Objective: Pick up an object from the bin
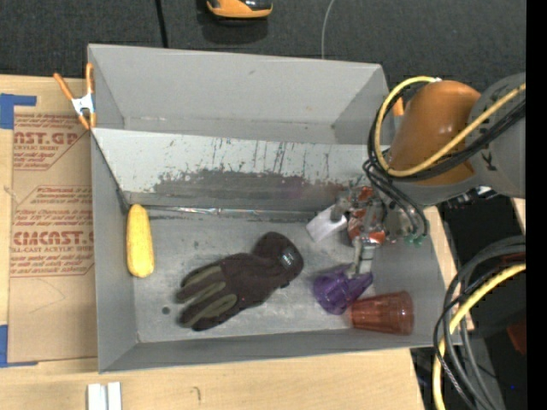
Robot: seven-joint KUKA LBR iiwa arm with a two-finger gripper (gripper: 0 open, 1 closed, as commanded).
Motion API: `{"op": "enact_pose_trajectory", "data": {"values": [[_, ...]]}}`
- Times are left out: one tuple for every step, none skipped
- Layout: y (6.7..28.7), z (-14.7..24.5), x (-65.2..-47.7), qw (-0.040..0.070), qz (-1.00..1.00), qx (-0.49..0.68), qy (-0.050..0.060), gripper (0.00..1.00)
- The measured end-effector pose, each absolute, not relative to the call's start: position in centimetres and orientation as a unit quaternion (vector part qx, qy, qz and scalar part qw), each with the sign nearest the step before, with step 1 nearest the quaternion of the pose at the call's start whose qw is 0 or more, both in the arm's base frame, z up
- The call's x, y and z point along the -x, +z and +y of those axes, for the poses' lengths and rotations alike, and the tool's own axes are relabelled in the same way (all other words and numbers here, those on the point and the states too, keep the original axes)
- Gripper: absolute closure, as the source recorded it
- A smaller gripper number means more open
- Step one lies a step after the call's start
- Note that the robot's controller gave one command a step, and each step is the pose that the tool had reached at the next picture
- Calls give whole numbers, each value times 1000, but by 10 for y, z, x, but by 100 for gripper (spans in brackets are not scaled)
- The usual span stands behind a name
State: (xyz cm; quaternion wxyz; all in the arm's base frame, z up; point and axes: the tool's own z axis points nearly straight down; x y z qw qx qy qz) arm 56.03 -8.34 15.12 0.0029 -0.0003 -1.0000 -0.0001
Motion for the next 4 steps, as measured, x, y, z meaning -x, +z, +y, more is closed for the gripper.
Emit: {"op": "enact_pose_trajectory", "data": {"values": [[156, -83, -562, -1, -1000, 0, 0, 0], [70, -58, -557, -1, -1000, -24, 0, 100], [70, -58, -557, -1, -1000, -24, 0, 0], [70, -58, -557, -1, -1000, -24, 0, 0]]}}
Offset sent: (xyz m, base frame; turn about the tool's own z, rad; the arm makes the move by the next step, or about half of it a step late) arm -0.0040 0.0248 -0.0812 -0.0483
